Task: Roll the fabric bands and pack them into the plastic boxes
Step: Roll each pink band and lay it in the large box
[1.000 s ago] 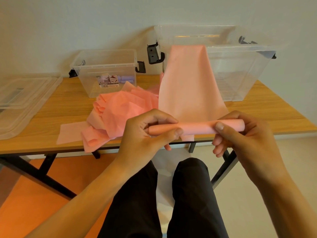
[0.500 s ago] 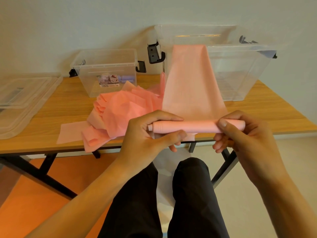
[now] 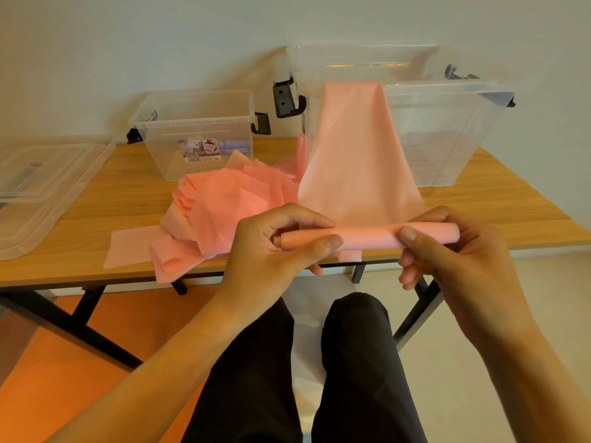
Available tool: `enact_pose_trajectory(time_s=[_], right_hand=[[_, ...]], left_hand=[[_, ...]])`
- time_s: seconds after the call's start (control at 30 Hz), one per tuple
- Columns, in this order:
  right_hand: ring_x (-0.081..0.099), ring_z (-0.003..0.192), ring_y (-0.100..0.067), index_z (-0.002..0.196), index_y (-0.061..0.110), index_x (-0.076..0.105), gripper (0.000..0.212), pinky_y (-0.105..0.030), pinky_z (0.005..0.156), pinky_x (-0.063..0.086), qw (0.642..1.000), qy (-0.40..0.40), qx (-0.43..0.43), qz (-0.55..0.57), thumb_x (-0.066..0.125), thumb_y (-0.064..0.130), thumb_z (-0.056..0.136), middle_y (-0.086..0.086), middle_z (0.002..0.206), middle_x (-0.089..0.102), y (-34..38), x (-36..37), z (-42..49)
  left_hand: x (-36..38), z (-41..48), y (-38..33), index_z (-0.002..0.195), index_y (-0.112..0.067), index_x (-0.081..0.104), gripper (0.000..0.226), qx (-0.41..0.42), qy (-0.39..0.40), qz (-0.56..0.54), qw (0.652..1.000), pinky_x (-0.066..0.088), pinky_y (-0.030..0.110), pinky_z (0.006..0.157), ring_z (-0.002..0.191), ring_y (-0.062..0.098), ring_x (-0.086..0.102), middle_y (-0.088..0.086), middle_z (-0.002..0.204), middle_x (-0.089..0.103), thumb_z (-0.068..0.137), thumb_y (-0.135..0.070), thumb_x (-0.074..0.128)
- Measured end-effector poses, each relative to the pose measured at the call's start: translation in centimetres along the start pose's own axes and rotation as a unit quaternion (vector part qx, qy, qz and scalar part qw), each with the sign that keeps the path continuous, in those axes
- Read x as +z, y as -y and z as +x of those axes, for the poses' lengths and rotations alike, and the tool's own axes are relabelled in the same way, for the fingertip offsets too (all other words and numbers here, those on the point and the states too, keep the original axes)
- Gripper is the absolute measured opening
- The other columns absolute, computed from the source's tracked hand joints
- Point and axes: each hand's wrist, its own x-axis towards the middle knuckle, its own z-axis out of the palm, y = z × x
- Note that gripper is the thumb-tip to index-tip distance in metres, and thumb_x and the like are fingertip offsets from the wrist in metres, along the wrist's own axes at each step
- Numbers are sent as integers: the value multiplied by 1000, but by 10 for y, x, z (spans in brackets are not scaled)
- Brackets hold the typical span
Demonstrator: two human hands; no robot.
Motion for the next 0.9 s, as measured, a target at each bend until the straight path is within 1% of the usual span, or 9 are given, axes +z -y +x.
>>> enact_pose_trajectory(time_s=[0.17, 0.23, 0.33, 0.47, 0.57, 0.67, 0.7, 0.77, 0.9], right_hand=[[71, 66, -32, 106, 7, 69, 35, -33, 59, 60, 999, 19, -25, -12, 76, 21, 74, -16, 86, 72, 1, 2, -2], [73, 70, -32, 104, 6, 68, 34, -33, 59, 60, 999, 20, -32, -17, 77, 18, 73, -15, 90, 73, 0, 2, -2], [73, 70, -31, 100, 1, 69, 36, -33, 60, 61, 1000, 8, -23, -10, 77, 21, 72, -17, 87, 73, -2, 1, -1], [72, 66, -28, 95, 5, 72, 33, -29, 59, 59, 1000, -4, 1, 31, 77, 27, 71, -19, 81, 72, -3, -1, 0], [71, 65, -30, 93, 8, 73, 32, -30, 60, 60, 1000, -1, 7, 29, 78, 32, 73, -19, 81, 72, -4, -2, 0], [71, 66, -32, 99, 10, 73, 43, -32, 61, 60, 999, 12, -1, 31, 82, 42, 73, -18, 83, 72, -3, -2, -1], [71, 67, -32, 102, 10, 72, 44, -32, 62, 61, 999, 18, -5, 30, 83, 42, 73, -18, 83, 73, -2, -2, -2], [71, 68, -31, 106, 8, 70, 42, -31, 61, 60, 999, 17, -12, 25, 81, 31, 73, -17, 84, 73, 0, -1, -2], [70, 66, -30, 105, 2, 68, 39, -31, 60, 59, 1000, 3, -27, 15, 78, 21, 72, -17, 84, 72, -1, -1, -3]], left_hand=[[2, 0, 0, 96, -3, 72, 17, -10, -14, -18, 1000, 60, 25, 59, 70, 24, 75, 10, 85, 75, 81, -11, 71], [2, 0, -1, 94, -3, 71, 17, -12, -17, -18, 1000, 59, 25, 57, 65, 24, 74, 9, 81, 75, 81, -14, 71], [0, -1, -3, 96, -4, 71, 21, 4, -5, -18, 1000, 60, 28, 59, 67, 25, 74, 8, 84, 75, 78, -14, 77], [-3, -2, -2, 103, -9, 72, 31, 42, 22, 8, 999, 61, 32, 69, 89, 31, 74, 13, 97, 74, 75, -7, 85], [0, -3, -2, 103, -3, 71, 25, 20, 17, -26, 999, 60, 29, 64, 77, 28, 75, 16, 93, 74, 79, -2, 76], [1, -3, -1, 101, -1, 70, 21, 12, 12, -14, 1000, 59, 28, 60, 69, 25, 74, 12, 86, 75, 81, -5, 73], [1, -2, -1, 100, 0, 69, 20, 7, 11, -12, 1000, 59, 29, 59, 67, 26, 74, 12, 85, 76, 82, -7, 72], [-1, -1, -1, 101, 2, 68, 22, -2, 11, -11, 1000, 58, 30, 57, 65, 27, 74, 12, 83, 76, 83, -9, 72], [0, -1, -1, 107, -4, 66, 25, -5, 15, -14, 1000, 59, 31, 56, 66, 29, 73, 13, 85, 76, 84, -11, 70]])
